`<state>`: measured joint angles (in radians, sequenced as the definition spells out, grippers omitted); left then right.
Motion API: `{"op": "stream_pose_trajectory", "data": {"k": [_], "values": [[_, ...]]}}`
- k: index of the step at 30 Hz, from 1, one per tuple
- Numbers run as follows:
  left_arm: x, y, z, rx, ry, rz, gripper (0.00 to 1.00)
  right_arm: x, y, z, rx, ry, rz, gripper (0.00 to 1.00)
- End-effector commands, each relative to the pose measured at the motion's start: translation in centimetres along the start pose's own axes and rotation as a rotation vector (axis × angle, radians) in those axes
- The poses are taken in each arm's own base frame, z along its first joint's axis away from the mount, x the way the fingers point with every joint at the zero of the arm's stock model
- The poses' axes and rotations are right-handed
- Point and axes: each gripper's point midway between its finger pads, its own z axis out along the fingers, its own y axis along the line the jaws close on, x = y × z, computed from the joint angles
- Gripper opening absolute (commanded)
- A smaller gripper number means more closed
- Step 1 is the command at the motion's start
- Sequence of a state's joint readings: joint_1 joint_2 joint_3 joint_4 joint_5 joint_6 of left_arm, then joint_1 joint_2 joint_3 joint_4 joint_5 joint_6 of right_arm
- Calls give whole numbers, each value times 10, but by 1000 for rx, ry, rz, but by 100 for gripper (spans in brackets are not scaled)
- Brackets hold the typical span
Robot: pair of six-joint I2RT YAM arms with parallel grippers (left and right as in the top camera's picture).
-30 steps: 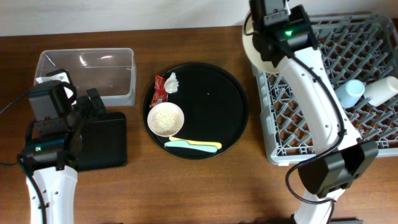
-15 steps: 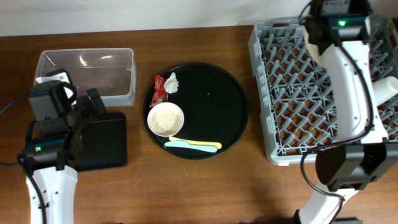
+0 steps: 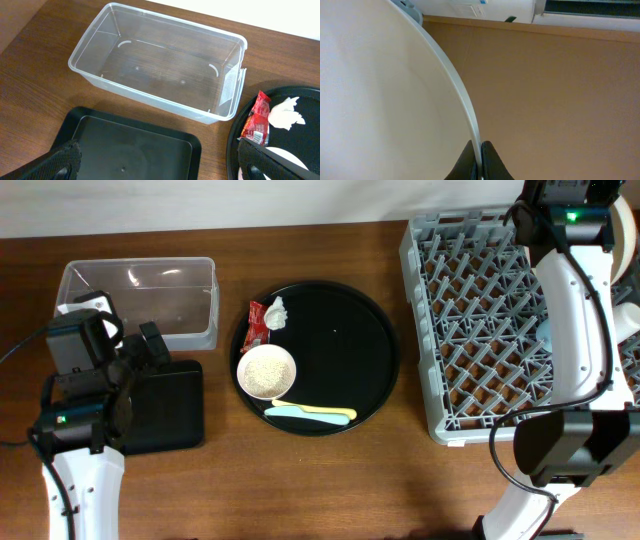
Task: Sort waste into correct bins and load items into the dishwasher rack
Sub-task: 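Lift the beige plate and carry it over the dish rack, then lower the beige plate into the rack and open the right gripper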
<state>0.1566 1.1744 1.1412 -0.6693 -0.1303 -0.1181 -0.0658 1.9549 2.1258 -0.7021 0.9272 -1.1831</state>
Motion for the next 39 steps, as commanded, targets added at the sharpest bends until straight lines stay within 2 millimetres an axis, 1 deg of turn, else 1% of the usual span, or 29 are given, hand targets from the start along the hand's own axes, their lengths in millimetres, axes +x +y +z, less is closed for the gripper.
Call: {"op": "stream_pose_trajectory", "data": {"k": [1, 2, 5, 9, 12, 15, 17, 20, 23, 29, 34, 39], "values": [[-7, -1, -4, 10, -18, -17, 100, 10, -17, -10, 28, 1, 39, 4], [-7, -1, -4, 10, -18, -17, 100, 6, -13, -7, 18, -10, 34, 4], [-7, -1, -4, 10, -18, -17, 100, 4, -6, 4, 8, -3, 30, 4], [-7, -1, -4, 10, -18, -17, 100, -1, -7, 35, 51, 23, 100, 4], [-7, -1, -4, 10, -18, -17, 100, -10, -5, 51, 88, 33, 151, 4], [-7, -1, -4, 10, -18, -17, 100, -25, 8, 67, 100, 29, 170, 4], [-7, -1, -4, 10, -18, -17, 100, -31, 21, 76, 89, 35, 154, 4], [-7, -1, -4, 10, -18, -17, 100, -34, 34, 85, 88, 67, 139, 4], [-7, -1, -4, 10, -18, -17, 100, -37, 39, 91, 111, 93, 157, 4], [-7, -1, -4, 10, -18, -17, 100, -45, 53, 94, 106, 107, 144, 4], [-7, -1, -4, 10, -18, -17, 100, -59, 69, 90, 90, 96, 126, 4], [-7, -1, -4, 10, -18, -17, 100, -74, 84, 82, 69, 75, 82, 4]]}}
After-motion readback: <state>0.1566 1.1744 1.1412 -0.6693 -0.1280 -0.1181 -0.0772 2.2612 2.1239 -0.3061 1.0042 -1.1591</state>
